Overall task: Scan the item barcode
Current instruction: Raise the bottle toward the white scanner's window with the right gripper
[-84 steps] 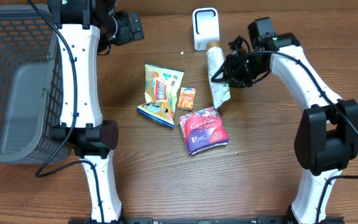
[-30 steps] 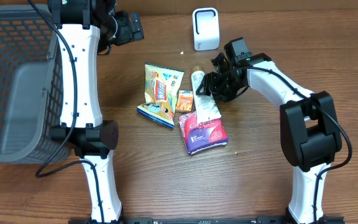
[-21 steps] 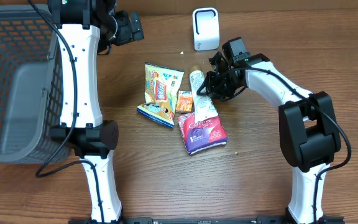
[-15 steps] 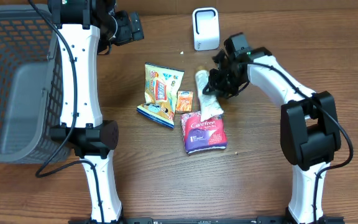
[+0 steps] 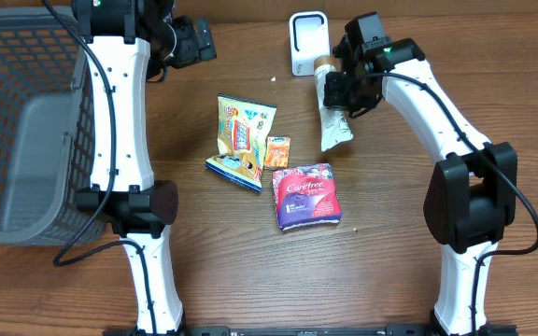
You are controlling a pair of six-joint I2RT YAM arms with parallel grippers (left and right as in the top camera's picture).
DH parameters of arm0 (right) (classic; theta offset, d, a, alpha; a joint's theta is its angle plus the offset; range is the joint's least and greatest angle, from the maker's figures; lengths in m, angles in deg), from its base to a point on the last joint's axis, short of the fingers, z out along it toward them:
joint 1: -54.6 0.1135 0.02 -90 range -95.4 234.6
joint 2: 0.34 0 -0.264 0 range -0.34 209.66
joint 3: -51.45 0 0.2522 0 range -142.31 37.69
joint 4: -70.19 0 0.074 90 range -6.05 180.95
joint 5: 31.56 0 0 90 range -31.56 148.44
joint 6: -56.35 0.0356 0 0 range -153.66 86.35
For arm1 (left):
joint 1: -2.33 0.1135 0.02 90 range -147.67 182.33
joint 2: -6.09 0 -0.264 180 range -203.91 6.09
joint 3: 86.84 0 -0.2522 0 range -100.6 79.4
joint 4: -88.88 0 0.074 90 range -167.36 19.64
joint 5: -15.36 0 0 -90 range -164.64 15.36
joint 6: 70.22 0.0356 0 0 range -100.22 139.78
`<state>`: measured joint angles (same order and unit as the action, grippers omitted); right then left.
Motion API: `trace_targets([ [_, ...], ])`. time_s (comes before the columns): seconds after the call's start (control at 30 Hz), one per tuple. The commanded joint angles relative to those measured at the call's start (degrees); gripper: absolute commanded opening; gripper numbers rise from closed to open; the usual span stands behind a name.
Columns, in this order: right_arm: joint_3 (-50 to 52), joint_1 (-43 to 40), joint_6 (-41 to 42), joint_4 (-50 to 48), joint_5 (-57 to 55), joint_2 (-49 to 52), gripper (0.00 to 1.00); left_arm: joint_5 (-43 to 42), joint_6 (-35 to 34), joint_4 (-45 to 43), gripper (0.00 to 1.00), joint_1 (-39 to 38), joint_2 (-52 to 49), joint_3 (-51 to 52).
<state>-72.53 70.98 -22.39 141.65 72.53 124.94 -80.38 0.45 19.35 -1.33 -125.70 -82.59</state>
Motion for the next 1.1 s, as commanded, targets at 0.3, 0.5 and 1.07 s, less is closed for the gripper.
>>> trace_targets([
  [0.3, -3.4, -0.7, -8.9, -2.9, 4.3, -0.6, 0.04, 0.2, 0.0, 0.1, 1.00, -0.1, 0.5, -0.4],
  [0.5, -3.4, -0.8, -14.8, -7.6, 12.0, -0.6, 0.04, 0.2, 0.0, 0.1, 0.99, -0.1, 0.5, -0.4],
  [1.07, -3.4, -7.9, -8.0, -15.5, 34.0, -0.6, 0.04, 0.2, 0.0, 0.1, 1.00, -0.1, 0.5, -0.4],
])
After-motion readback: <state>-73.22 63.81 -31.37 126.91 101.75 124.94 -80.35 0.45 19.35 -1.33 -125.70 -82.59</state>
